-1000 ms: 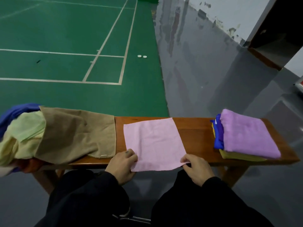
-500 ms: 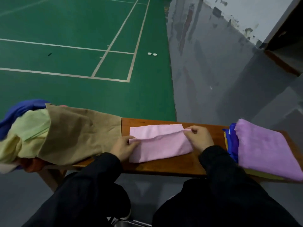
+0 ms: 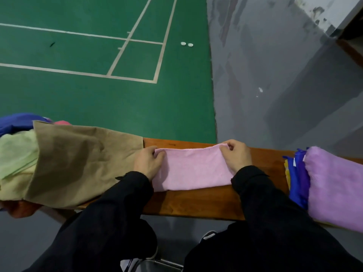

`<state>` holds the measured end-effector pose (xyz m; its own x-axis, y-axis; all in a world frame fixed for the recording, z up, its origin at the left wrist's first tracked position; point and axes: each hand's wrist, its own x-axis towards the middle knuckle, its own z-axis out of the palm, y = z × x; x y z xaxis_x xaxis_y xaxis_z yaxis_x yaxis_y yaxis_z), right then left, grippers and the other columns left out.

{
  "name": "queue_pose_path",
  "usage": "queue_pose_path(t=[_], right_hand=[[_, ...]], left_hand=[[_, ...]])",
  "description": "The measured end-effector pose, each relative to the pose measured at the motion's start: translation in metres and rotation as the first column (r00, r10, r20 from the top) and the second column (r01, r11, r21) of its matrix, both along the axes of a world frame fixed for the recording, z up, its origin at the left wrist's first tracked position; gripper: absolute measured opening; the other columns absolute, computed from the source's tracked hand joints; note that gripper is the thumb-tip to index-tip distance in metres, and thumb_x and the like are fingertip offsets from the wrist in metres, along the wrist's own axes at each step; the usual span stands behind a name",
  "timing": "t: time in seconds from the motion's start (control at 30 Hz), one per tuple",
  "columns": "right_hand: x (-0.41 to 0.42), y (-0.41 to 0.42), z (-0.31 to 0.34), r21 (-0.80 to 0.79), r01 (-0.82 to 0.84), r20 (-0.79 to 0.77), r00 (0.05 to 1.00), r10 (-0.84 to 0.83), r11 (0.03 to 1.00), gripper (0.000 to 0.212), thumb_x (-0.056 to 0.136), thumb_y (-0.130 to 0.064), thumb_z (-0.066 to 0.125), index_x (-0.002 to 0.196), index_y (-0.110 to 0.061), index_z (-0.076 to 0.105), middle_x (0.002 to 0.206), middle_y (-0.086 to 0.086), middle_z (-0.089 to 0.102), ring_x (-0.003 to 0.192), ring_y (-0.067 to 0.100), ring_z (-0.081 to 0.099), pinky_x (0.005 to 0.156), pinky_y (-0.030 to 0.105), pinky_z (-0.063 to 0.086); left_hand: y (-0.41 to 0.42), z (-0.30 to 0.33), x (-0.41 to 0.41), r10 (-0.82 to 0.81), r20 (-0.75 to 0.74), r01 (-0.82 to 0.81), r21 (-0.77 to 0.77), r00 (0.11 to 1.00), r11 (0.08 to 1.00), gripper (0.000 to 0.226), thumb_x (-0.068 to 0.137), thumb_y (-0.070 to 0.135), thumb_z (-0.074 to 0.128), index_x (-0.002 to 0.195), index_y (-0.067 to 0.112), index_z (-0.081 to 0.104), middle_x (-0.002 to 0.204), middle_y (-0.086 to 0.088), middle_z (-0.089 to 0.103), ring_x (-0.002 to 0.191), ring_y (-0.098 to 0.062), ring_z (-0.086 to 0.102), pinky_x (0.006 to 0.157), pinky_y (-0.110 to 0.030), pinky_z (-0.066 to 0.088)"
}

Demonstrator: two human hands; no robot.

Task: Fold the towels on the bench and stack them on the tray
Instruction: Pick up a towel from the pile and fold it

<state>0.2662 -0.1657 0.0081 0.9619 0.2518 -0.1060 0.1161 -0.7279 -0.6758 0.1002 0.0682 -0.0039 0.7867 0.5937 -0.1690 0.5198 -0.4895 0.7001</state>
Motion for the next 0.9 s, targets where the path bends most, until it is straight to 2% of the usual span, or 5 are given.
queue_pose_path(t=[0.37, 0.5, 0.6, 0.73, 0.9], right_hand=[[0.007, 0.011, -0.025, -0.186, 0.020, 0.133, 0.991, 0.005, 0.982, 0.017, 0.100, -0.024, 0.057, 0.107, -0.017, 0.071, 0.105, 0.004, 0.064, 0.098, 0.025, 0.061, 0.086, 0.040, 0.055], [0.007, 0.014, -0.028, -0.122, 0.031, 0.100, 0.995, -0.019, 0.992, 0.033, 0.099, -0.030, 0.061, 0.131, -0.021, 0.060, 0.124, 0.003, 0.062, 0.114, 0.024, 0.059, 0.098, 0.042, 0.054], [-0.002, 0.012, -0.022, -0.002, 0.048, 0.166, 0.985, -0.047, 0.999, 0.045, 0.100, -0.034, 0.059, 0.141, -0.019, 0.052, 0.140, 0.005, 0.055, 0.128, 0.023, 0.052, 0.108, 0.042, 0.045], [-0.031, 0.008, -0.028, -0.269, -0.235, 0.482, 0.807, 0.342, 0.934, 0.055, 0.103, -0.037, 0.041, 0.153, -0.015, 0.042, 0.158, 0.010, 0.042, 0.146, 0.025, 0.038, 0.121, 0.044, 0.031], [-0.055, 0.002, -0.055, -0.605, -0.440, 0.125, 0.771, 0.625, 0.664, 0.063, 0.105, -0.056, 0.019, 0.163, -0.034, 0.010, 0.173, 0.003, 0.003, 0.159, 0.023, 0.004, 0.129, 0.044, 0.005]], left_hand=[[0.006, -0.020, 0.016, 0.067, -0.060, -0.057, 0.154, 0.996, 0.986, 0.016, 0.092, 0.023, 0.054, 0.083, 0.013, 0.061, 0.076, -0.007, 0.067, 0.070, -0.026, 0.063, 0.060, -0.034, 0.051], [0.000, -0.024, 0.012, 0.069, -0.050, -0.060, 0.161, 0.996, 0.985, 0.058, 0.089, 0.030, 0.061, 0.143, 0.014, 0.046, 0.137, -0.012, 0.057, 0.118, -0.028, 0.058, 0.101, -0.044, 0.051], [-0.012, -0.016, -0.003, -0.010, 0.108, -0.032, 0.378, 0.994, 0.925, 0.067, 0.090, 0.041, 0.050, 0.150, 0.015, 0.038, 0.154, -0.012, 0.040, 0.141, -0.031, 0.036, 0.117, -0.048, 0.033], [-0.048, -0.023, -0.008, -0.371, -0.038, 0.322, 0.585, 0.928, 0.744, 0.061, 0.100, 0.052, 0.032, 0.152, 0.020, 0.039, 0.164, -0.012, 0.029, 0.155, -0.030, 0.016, 0.124, -0.053, 0.019], [-0.078, -0.052, -0.001, -0.392, -0.373, 0.539, 0.512, 0.841, 0.669, 0.075, 0.099, 0.067, 0.007, 0.163, 0.029, -0.001, 0.169, -0.009, -0.013, 0.156, -0.029, -0.016, 0.123, -0.058, -0.005]])
